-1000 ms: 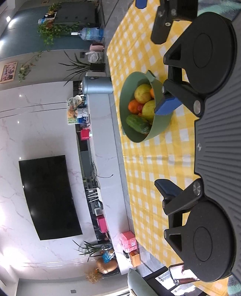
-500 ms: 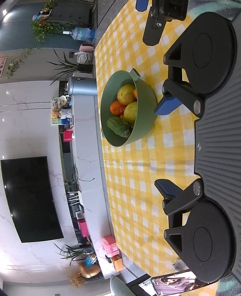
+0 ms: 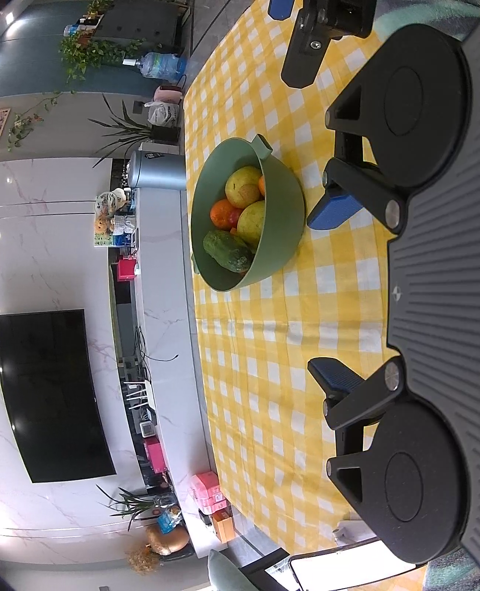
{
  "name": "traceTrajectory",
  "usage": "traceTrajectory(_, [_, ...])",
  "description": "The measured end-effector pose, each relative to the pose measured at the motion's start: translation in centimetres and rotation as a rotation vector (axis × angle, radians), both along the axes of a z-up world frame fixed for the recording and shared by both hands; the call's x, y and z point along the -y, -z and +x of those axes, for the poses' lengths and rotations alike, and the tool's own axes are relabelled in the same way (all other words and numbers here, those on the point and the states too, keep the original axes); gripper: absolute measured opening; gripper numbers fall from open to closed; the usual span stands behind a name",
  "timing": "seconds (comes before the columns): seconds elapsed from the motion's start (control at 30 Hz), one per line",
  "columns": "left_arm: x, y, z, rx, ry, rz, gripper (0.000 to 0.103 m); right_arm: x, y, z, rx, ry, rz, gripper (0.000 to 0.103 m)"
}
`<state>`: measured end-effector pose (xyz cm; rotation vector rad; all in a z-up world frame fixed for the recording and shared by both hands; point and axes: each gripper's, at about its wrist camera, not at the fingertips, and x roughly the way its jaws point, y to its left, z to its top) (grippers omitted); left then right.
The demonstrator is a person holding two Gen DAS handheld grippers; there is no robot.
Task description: Organize fruits
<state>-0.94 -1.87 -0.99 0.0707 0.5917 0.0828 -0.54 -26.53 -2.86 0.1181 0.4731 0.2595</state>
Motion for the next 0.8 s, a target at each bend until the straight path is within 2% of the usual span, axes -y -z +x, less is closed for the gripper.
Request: traceTrajectory(0.8, [-0.04, -0.06, -0.07, 0.002, -0.001, -0.003, 0.092, -0.16, 0.05, 0.00, -0.003, -0.003, -0.017, 0.099])
